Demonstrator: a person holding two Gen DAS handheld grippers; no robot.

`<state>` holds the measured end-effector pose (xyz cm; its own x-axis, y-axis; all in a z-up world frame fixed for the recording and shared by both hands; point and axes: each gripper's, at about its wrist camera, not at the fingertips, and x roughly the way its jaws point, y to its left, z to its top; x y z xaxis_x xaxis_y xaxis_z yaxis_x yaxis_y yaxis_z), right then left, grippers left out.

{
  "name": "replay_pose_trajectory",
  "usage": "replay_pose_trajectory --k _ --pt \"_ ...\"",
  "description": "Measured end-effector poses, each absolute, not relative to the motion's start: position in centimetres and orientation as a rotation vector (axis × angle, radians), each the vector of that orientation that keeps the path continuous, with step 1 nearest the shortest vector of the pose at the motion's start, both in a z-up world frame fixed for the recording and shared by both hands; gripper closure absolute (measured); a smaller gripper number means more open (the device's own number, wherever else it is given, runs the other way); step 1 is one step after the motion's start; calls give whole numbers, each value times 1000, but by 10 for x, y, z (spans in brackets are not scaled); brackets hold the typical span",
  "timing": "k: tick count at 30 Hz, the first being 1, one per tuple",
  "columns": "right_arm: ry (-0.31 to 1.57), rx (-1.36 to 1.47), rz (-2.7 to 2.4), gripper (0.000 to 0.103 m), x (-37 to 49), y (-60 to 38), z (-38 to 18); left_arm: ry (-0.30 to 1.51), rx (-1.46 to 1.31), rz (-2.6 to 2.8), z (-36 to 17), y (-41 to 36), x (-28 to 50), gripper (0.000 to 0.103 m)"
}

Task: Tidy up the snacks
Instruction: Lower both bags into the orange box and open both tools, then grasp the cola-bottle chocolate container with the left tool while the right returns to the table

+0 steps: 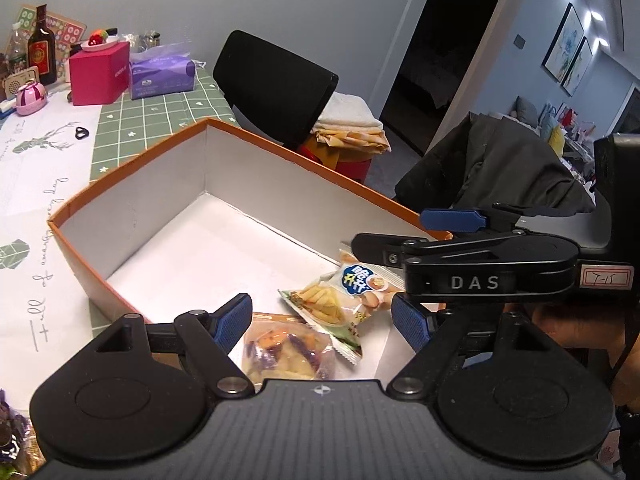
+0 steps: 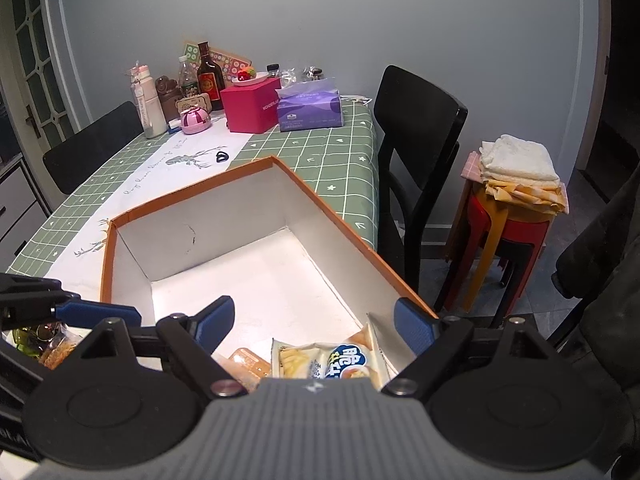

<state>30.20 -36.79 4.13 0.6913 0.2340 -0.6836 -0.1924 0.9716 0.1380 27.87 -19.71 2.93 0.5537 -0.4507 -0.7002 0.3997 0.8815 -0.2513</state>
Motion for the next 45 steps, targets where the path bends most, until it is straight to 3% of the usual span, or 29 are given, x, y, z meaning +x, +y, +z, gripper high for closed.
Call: replay_pose_trajectory --k 20,31,45 --pt "731 124 175 19 245 -344 60 651 -15 -422 41 -85 224 10" --pt "630 199 218 18 168 -315 69 683 -92 -271 24 13 187 10" --pt "658 218 172 18 86 -268 13 731 -205 -138 -23 82 137 10"
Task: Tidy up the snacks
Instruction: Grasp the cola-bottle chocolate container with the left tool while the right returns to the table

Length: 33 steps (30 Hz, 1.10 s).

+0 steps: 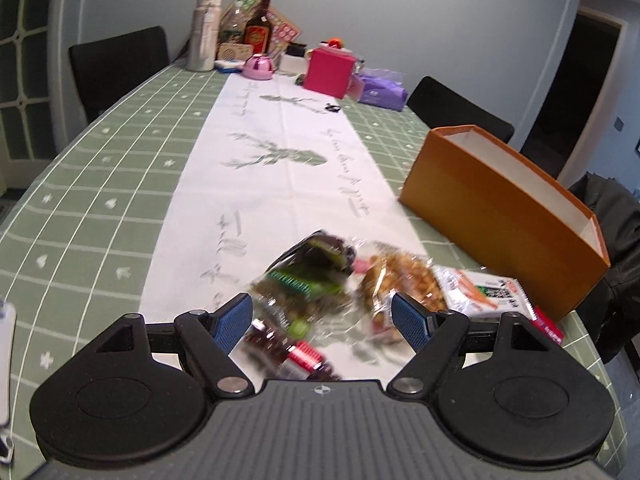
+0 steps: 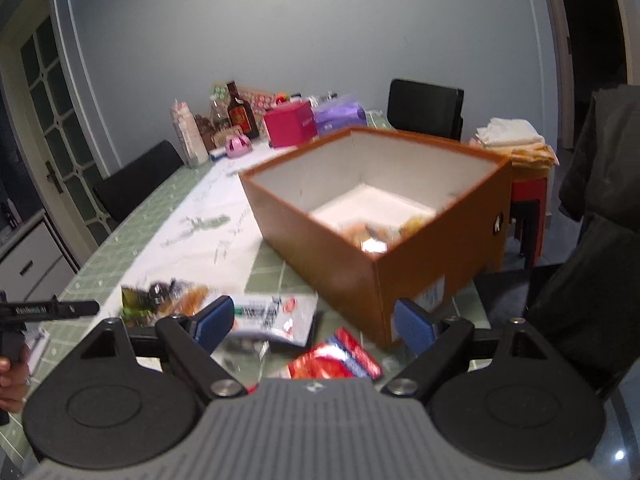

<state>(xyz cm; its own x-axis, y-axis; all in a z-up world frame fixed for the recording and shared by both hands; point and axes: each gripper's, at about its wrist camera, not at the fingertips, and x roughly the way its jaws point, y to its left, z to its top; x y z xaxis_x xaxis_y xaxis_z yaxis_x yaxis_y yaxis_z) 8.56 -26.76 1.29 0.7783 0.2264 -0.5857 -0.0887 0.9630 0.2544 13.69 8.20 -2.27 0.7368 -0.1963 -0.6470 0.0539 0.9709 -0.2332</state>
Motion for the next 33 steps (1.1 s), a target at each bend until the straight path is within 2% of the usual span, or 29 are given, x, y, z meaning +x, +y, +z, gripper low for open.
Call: replay_pose_trajectory --k 12,14,17,21,25,33 --pt "731 246 130 18 68 -250 -32 802 -265 -63 -54 75 128 11" --pt "724 253 136 18 68 -249 -30 816 -260 -49 -60 67 131 15" --pt "715 239 138 18 67 -248 -27 833 -227 -23 -69 59 137 27" --pt "710 238 135 18 64 -250 -26 821 -171 3 -70 59 135 50" --pt "719 247 121 18 63 -254 -31 829 -129 -23 -67 66 129 61" --pt "739 264 94 18 68 -257 -43 870 -8 -238 -64 69 98 66"
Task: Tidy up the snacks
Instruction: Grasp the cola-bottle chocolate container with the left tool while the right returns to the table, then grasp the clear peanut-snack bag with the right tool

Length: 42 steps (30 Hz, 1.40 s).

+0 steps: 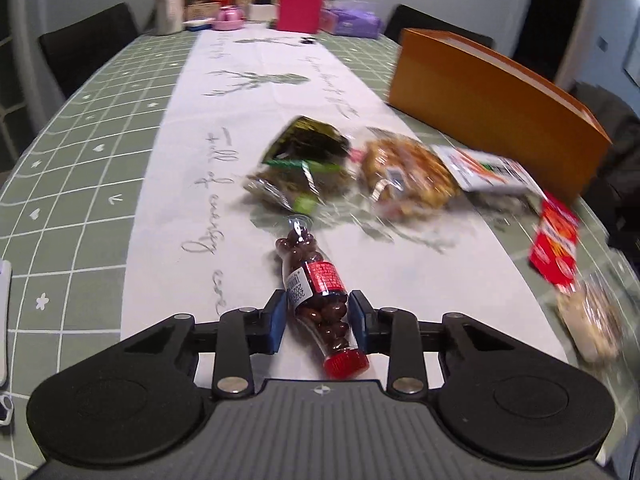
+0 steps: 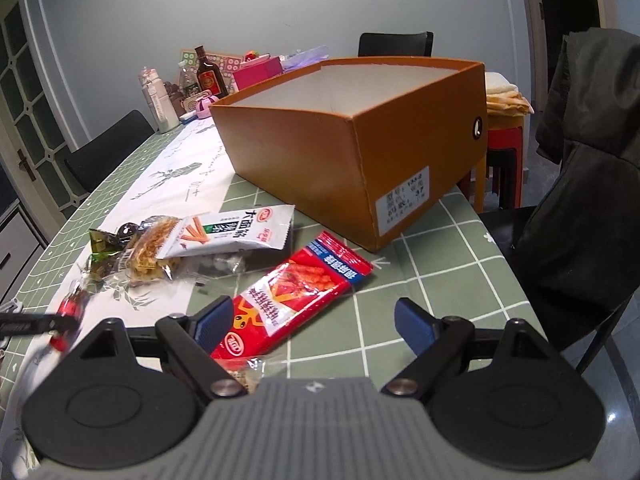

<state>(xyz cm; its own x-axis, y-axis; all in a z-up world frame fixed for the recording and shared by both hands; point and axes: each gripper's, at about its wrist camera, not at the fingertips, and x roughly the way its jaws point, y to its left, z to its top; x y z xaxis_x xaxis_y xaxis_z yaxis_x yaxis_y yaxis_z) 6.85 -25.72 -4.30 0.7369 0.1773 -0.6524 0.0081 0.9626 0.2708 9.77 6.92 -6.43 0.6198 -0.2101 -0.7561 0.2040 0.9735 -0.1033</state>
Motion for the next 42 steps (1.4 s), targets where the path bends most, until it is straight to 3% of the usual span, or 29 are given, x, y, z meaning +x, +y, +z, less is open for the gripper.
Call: replay_pose_trajectory --k 5,9,10,17,22,26,28,42 --pt "753 265 97 18 68 -251 -41 872 38 -234 -66 65 87 62" --pt "779 209 104 17 50 -228 -40 854 -1 -178 -68 66 88 33" --pt "787 191 103 17 45 -221 -41 848 -9 -177 -69 65 88 31" --pt "788 114 113 17 24 -184 -57 804 36 -146 -73 50 88 30" --pt "769 98 101 17 24 -181 -54 789 48 -131 -74 51 86 48" --pt "773 115 129 17 23 -178 -52 781 28 -129 -74 55 86 58" --pt "786 100 139 17 23 -173 -55 774 23 -121 -73 54 86 68" --pt "780 52 164 25 18 -170 -63 756 7 -118 -69 58 79 69"
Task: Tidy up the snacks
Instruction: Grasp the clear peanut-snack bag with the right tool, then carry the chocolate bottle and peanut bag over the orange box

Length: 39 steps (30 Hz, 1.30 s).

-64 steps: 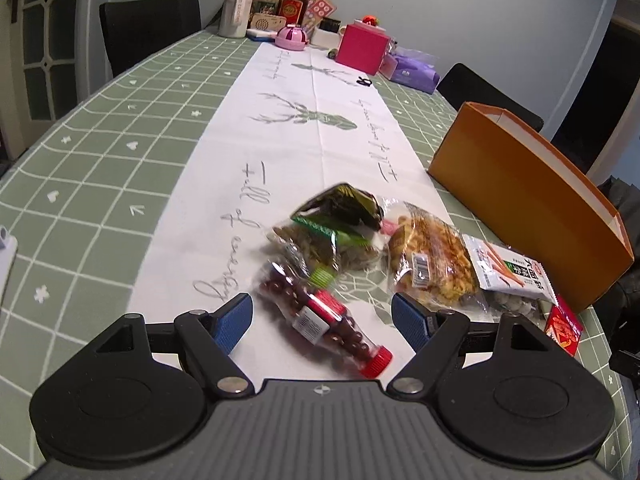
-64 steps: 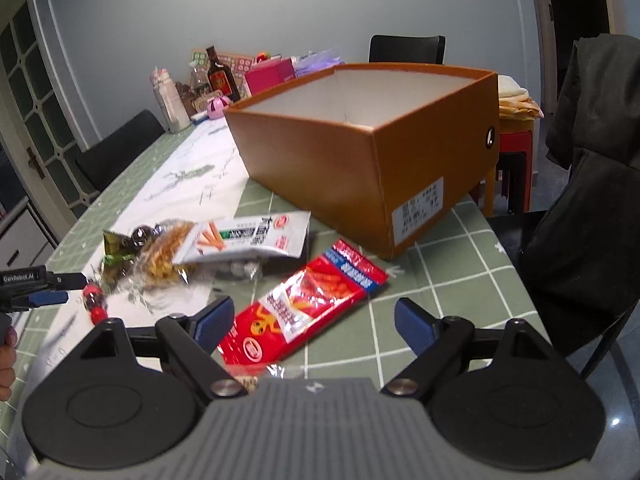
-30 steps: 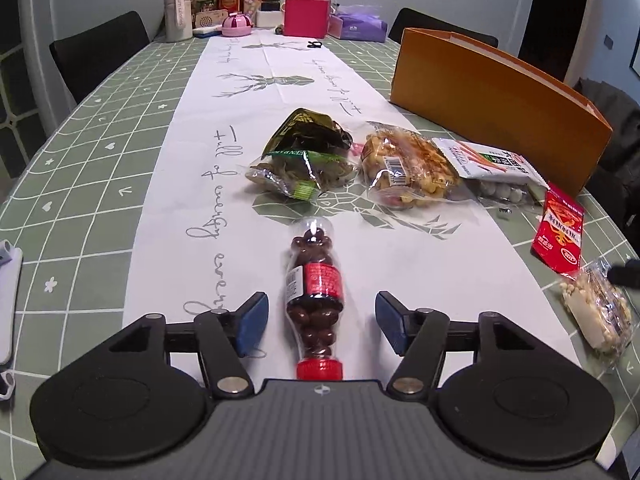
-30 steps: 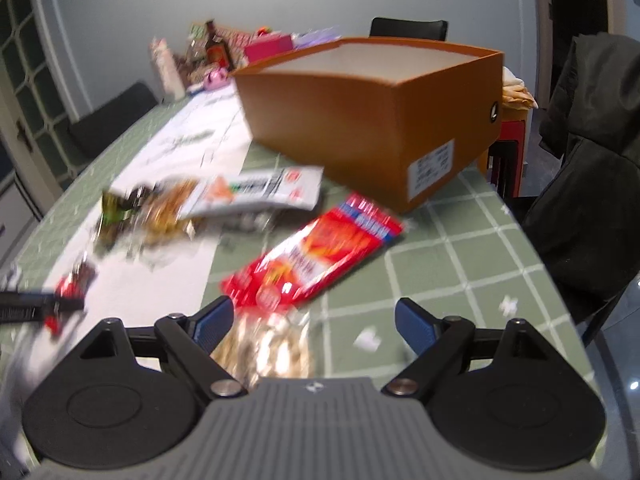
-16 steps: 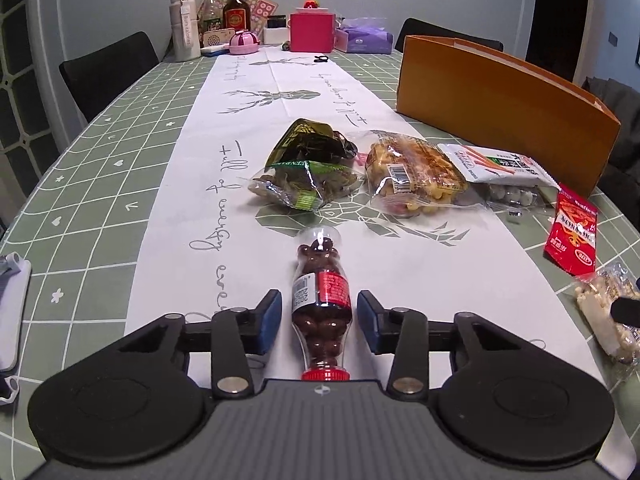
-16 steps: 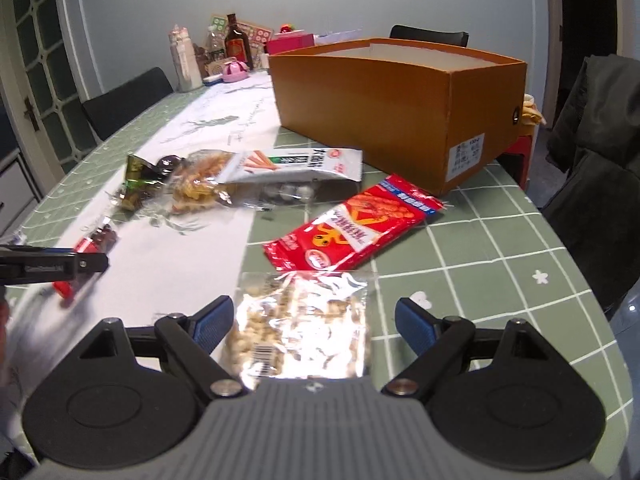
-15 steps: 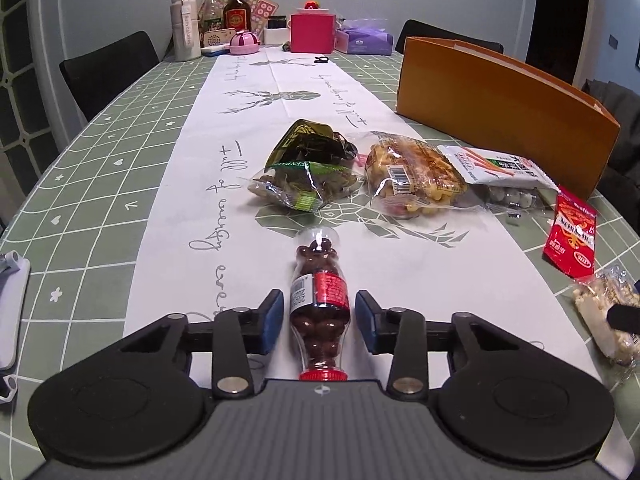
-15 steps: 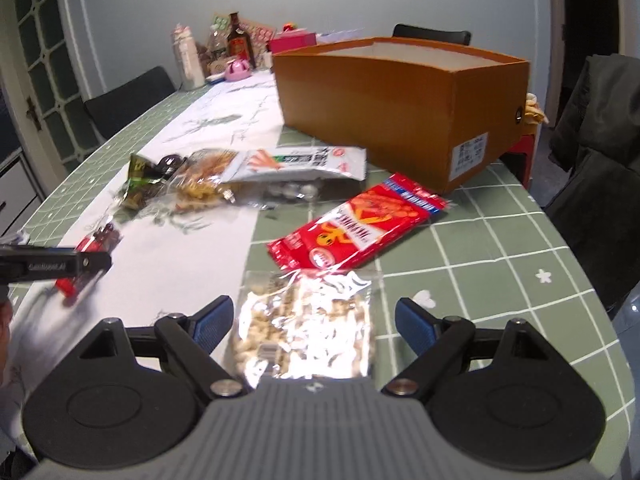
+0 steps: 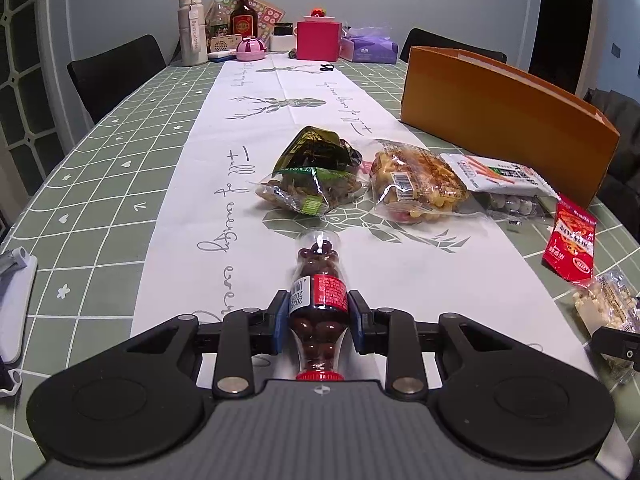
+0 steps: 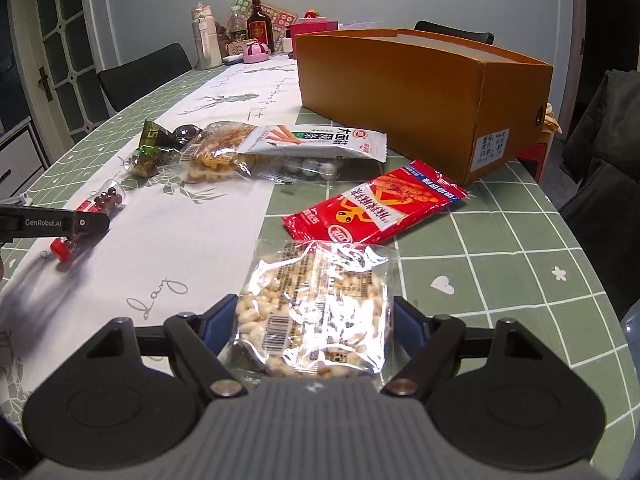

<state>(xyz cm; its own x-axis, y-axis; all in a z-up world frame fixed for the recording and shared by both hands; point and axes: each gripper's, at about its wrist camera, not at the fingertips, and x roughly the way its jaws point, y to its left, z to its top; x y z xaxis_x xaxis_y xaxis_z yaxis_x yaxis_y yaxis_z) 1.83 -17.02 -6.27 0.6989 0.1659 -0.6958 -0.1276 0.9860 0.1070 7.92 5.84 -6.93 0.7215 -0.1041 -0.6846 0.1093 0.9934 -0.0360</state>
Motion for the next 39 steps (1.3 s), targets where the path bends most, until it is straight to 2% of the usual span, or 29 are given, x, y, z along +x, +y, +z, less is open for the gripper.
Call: replay_pose_trajectory --k 23,39 --pt "613 44 111 25 23 -201 -3 623 15 -193 -3 43 88 69" --pt "452 26 66 25 79 -255 58 559 67 -444 41 -49 146 69"
